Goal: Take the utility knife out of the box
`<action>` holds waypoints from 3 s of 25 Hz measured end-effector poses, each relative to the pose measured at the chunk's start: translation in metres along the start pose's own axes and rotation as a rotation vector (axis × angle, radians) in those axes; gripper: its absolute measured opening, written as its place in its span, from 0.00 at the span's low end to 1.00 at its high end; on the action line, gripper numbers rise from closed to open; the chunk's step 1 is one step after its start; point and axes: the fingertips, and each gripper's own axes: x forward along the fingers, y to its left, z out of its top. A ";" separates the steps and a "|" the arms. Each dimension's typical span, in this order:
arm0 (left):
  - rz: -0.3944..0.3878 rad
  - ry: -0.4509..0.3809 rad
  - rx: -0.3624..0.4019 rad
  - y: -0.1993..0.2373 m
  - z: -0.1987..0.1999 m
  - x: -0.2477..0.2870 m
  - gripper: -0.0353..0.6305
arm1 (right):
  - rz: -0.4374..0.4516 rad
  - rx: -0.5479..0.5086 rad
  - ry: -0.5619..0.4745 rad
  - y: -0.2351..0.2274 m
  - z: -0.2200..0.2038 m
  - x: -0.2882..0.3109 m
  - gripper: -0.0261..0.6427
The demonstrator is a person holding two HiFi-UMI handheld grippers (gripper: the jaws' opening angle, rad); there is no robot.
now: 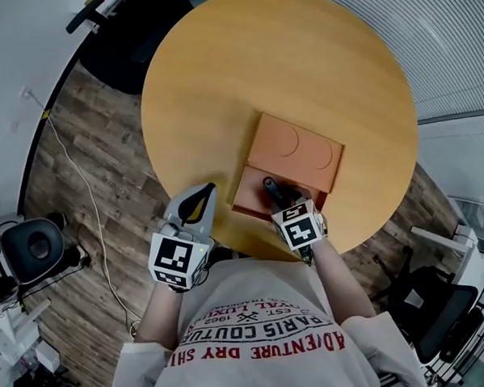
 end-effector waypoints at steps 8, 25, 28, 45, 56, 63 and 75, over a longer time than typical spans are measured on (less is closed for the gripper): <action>0.010 0.013 -0.016 0.002 -0.005 0.003 0.05 | -0.006 -0.037 0.067 0.000 -0.009 0.011 0.28; 0.028 -0.016 -0.033 0.004 0.000 -0.013 0.05 | -0.033 -0.034 0.040 -0.002 -0.014 0.011 0.24; 0.029 -0.030 -0.025 0.004 0.006 -0.018 0.05 | -0.044 -0.009 0.023 -0.004 -0.015 0.006 0.24; -0.023 -0.085 0.051 -0.029 0.011 -0.063 0.05 | -0.129 0.018 -0.288 0.021 0.017 -0.092 0.24; -0.071 -0.155 0.133 -0.049 0.028 -0.098 0.05 | -0.212 0.089 -0.551 0.046 0.035 -0.182 0.24; -0.081 -0.221 0.177 -0.066 0.049 -0.120 0.05 | -0.281 0.144 -0.746 0.054 0.032 -0.243 0.24; -0.126 -0.254 0.208 -0.098 0.047 -0.144 0.05 | -0.415 0.295 -0.923 0.061 -0.013 -0.302 0.24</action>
